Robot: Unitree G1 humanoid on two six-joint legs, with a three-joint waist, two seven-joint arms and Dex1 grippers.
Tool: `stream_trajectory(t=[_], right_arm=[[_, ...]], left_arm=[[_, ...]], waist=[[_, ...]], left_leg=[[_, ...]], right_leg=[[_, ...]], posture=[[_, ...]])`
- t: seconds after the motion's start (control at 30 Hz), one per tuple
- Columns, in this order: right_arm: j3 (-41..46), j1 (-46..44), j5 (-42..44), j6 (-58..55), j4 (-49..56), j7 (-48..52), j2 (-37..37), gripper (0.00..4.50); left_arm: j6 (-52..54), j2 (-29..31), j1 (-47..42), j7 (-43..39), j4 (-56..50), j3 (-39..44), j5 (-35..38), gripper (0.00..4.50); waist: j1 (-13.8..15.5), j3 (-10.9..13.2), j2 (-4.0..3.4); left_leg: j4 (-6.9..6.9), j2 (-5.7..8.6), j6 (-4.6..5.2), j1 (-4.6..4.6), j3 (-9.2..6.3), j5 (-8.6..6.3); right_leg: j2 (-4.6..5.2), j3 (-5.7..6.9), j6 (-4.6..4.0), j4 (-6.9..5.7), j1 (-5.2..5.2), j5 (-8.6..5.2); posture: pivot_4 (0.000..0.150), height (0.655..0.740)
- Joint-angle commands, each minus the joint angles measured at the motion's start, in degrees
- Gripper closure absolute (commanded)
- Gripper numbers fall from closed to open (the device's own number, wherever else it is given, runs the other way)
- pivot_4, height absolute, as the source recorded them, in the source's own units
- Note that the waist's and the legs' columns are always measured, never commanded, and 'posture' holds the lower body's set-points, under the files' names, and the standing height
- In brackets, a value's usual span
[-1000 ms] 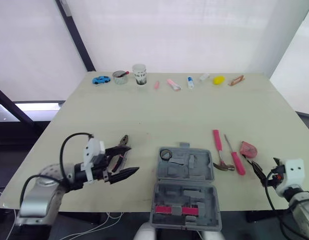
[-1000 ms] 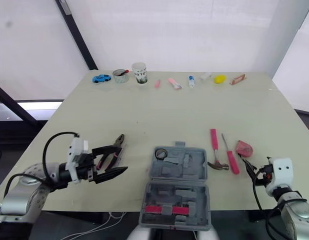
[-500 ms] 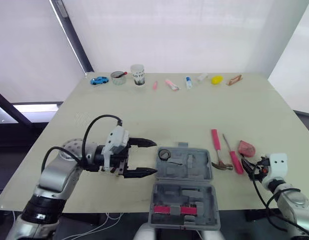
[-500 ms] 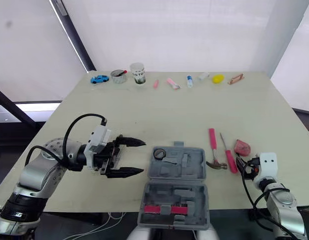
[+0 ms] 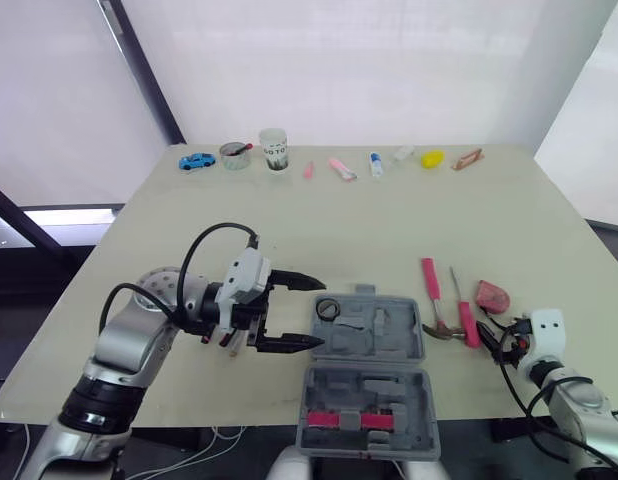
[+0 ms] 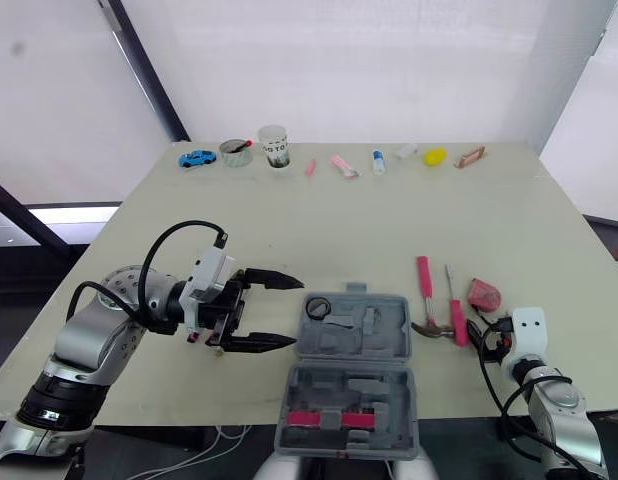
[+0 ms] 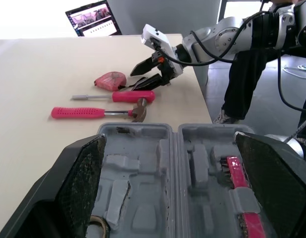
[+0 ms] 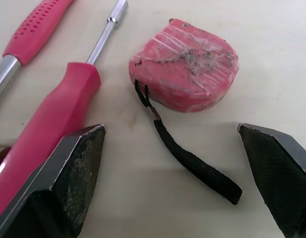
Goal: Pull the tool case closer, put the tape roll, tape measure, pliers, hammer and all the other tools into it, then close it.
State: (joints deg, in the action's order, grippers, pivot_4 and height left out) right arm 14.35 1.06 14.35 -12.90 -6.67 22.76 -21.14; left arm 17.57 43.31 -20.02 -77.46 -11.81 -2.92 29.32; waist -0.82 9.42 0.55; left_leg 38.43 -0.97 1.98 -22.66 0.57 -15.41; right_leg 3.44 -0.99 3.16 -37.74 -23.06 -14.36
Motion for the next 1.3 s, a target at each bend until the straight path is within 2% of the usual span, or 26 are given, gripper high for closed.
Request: stream_trajectory(t=[0.03, 0.17, 0.2, 0.27, 0.4, 0.87, 1.3], right_arm=[[0.4, -0.8, 1.5, 0.9, 0.5, 1.9, -0.2, 0.0], [0.7, -1.1, 2.6, 0.8, 0.3, 2.9, 0.1, 0.0], [0.6, -1.0, 2.6, 0.7, 0.2, 2.9, 0.1, 0.5], [0.6, -1.0, 2.5, 0.5, 0.1, 2.7, 0.1, 1.21], [0.3, -0.7, 1.8, 0.5, -0.2, 2.4, -0.1, 3.24], [-1.4, -1.4, 0.6, 1.8, 0.1, 3.4, -0.1, 3.24], [-2.0, -4.1, -0.3, 0.8, -2.9, 1.1, 0.5, 3.24]], left_arm=[[-1.2, -0.3, -1.2, -0.2, -0.3, -0.1, -0.1, 0.08], [-1.5, -0.7, -1.6, -0.2, 0.1, -0.2, -0.4, 0.08], [-1.6, -0.8, -1.6, -0.1, 0.0, -0.2, -0.4, 0.0], [-1.4, -1.0, -1.7, 0.0, -0.1, -0.2, -0.4, 0.0], [-1.3, -1.2, -1.8, 0.0, -0.3, -0.2, -0.4, 0.0], [-0.9, -1.4, -2.2, -0.1, -0.9, -0.2, 0.1, 0.0], [0.7, -1.3, -0.2, 1.8, -6.6, -0.6, 1.0, 0.0]], waist=[[0.0, 0.0, 0.0], [0.0, 0.0, 0.0], [0.0, 0.0, 0.0], [0.0, 0.0, 0.0], [0.0, 0.0, 0.0], [0.0, 0.0, 0.0], [0.0, 0.0, 0.0]], left_leg=[[0.0, -0.01, 0.0, 0.0, 0.0, 0.0], [0.01, -0.01, 0.0, 0.01, 0.02, 0.0], [0.01, -0.01, 0.0, 0.01, 0.02, 0.0], [0.01, -0.02, 0.0, 0.01, 0.02, 0.0], [0.01, -0.02, 0.0, 0.01, 0.03, 0.0], [0.02, -0.02, 0.0, 0.01, 0.04, 0.0], [0.03, -0.06, 0.0, 0.02, 0.07, 0.0]], right_leg=[[-0.01, 0.0, 0.0, 0.0, 0.0, 0.0], [-0.01, -0.02, 0.0, -0.02, 0.0, 0.0], [-0.02, -0.02, 0.0, -0.02, 0.0, 0.0], [-0.04, -0.03, 0.0, -0.03, -0.01, 0.0], [-0.04, -0.03, 0.0, -0.03, -0.01, 0.0], [-0.06, -0.06, 0.0, -0.06, -0.02, 0.0], [-0.08, -0.09, 0.0, -0.08, -0.03, 0.0]], posture=[[0.15, 0.74], [0.15, 0.74], [0.15, 0.74], [0.15, 0.74], [0.15, 0.74], [0.15, 0.74], [0.15, 0.74]])
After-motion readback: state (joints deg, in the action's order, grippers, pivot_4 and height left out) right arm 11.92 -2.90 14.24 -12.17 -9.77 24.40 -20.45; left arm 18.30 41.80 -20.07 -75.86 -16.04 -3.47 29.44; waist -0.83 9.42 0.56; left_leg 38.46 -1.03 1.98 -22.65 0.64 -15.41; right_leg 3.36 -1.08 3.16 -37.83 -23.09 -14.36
